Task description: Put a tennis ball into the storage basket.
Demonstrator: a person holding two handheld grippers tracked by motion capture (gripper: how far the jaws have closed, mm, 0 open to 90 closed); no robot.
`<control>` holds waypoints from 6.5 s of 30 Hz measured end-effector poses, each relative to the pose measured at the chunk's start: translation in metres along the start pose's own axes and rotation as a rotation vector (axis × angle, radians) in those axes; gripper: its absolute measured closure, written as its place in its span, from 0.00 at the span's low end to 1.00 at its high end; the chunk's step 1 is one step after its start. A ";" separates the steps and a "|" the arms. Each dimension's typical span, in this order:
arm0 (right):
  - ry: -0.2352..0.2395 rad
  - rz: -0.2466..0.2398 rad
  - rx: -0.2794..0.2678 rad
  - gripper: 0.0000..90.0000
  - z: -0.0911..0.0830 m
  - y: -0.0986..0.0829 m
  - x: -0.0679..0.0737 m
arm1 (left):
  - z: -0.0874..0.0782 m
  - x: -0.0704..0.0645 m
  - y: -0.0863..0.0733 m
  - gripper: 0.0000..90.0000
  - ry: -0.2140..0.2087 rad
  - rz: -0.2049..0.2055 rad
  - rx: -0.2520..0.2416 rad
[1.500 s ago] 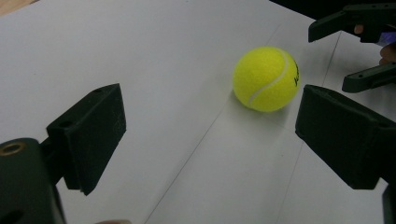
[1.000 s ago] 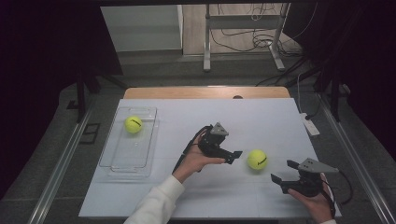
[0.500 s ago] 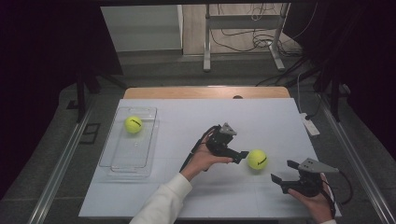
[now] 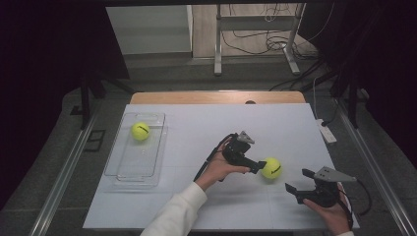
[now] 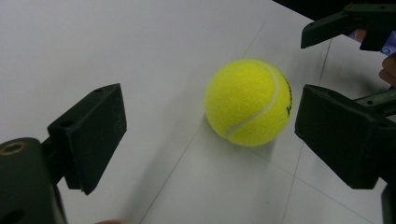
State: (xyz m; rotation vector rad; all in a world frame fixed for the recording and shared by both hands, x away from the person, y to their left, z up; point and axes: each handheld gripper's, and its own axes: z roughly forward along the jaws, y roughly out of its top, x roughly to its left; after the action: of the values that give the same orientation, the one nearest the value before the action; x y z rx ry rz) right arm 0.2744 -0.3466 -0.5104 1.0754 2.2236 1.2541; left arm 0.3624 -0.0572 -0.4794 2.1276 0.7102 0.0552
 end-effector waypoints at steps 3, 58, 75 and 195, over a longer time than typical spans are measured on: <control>0.000 0.001 0.003 0.11 0.000 0.000 0.000 | 0.003 -0.001 0.002 0.11 -0.004 -0.001 0.001; -0.004 0.003 0.010 0.11 -0.001 -0.002 -0.003 | 0.064 -0.015 0.005 0.28 -0.115 0.003 0.093; -0.011 0.004 0.009 0.11 -0.002 -0.003 -0.004 | 0.048 -0.013 0.009 0.30 -0.090 0.024 0.060; -0.020 0.000 0.015 0.11 -0.001 -0.002 -0.003 | -0.075 0.015 -0.015 0.29 0.062 -0.013 -0.165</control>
State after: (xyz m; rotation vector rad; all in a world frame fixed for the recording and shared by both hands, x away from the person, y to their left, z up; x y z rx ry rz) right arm 0.2748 -0.3500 -0.5122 1.0883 2.2209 1.2231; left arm 0.3461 0.0118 -0.4475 1.9703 0.7303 0.1672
